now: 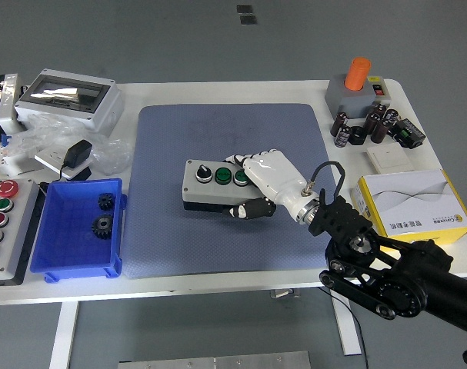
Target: Pick up the button,place it on the desk,press the button,press the button
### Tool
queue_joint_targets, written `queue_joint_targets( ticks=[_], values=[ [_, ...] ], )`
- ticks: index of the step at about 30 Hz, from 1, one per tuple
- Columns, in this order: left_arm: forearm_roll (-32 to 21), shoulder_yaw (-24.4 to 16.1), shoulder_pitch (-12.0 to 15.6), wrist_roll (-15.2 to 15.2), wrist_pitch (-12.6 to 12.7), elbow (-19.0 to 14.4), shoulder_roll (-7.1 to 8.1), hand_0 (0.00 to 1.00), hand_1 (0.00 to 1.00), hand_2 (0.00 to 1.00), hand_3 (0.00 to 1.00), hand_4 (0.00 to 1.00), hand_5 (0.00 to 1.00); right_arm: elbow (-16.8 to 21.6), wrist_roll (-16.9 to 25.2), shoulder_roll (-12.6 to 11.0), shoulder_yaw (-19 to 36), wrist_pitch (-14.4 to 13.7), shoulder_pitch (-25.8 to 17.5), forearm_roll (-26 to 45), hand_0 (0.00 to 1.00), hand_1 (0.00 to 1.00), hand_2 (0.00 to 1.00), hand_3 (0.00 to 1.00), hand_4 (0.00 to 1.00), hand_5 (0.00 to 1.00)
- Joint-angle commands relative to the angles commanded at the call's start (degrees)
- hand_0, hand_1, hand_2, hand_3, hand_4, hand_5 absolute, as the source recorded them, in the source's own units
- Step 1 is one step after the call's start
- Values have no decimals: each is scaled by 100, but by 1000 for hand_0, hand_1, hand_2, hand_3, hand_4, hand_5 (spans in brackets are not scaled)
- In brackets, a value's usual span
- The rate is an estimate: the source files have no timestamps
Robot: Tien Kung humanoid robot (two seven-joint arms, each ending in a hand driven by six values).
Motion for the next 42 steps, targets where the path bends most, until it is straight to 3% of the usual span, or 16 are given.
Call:
queue_joint_targets(
  ticks=[6,15,16,21,22,27,28,33,34,39,40,42],
  values=[
    [1,9,-6,1,-5,0,-14,693,698,606,676,714,270,-239,368,38,-197,-94,71,-38,92,328,293,246,607,180],
    [-7,24,-2,11,-14,0,-26,692,698,606,677,713,270,-517,198,161,-191,-26,41,-34,96,326,294,245,614,194],
    [-4,22,-3,10,-15,0,-27,692,698,606,676,711,267,-536,162,175,-177,-18,39,-44,117,358,351,327,623,184],
    [-1,21,-6,4,-16,0,-28,692,698,606,676,711,267,-600,72,218,-148,62,15,-66,117,358,351,327,623,184],
    [-3,22,-5,3,-19,0,-27,692,698,604,675,709,267,-610,60,224,-143,89,8,-66,136,399,440,521,676,232],
    [0,23,-1,-1,-42,0,-26,692,698,604,675,709,267,-619,-23,237,-85,265,-11,-133,136,399,440,521,676,232],
    [5,20,0,-4,-46,0,-26,691,698,604,675,707,265,-620,-67,245,-41,378,-20,-193,165,462,507,583,749,304],
    [23,-4,-1,-41,-70,0,-29,691,698,604,675,707,265,-628,-196,268,92,666,-53,-378,165,462,507,583,749,304],
    [29,-12,-1,-48,-74,0,-29,691,698,604,669,705,261,-627,-202,270,109,682,-58,-395,251,634,661,742,892,419],
    [73,-53,-3,-67,-89,0,-28,691,698,604,669,705,261,-617,-190,266,164,687,-70,-449,251,634,661,742,892,419],
    [119,-89,-4,-74,-95,0,-28,691,698,608,679,706,265,-614,-178,263,174,680,-73,-457,305,698,798,942,998,583],
    [211,-166,-5,-101,-110,0,-29,691,698,608,679,706,265,-607,-164,260,185,673,-76,-468,305,698,798,942,998,583]
  ],
)
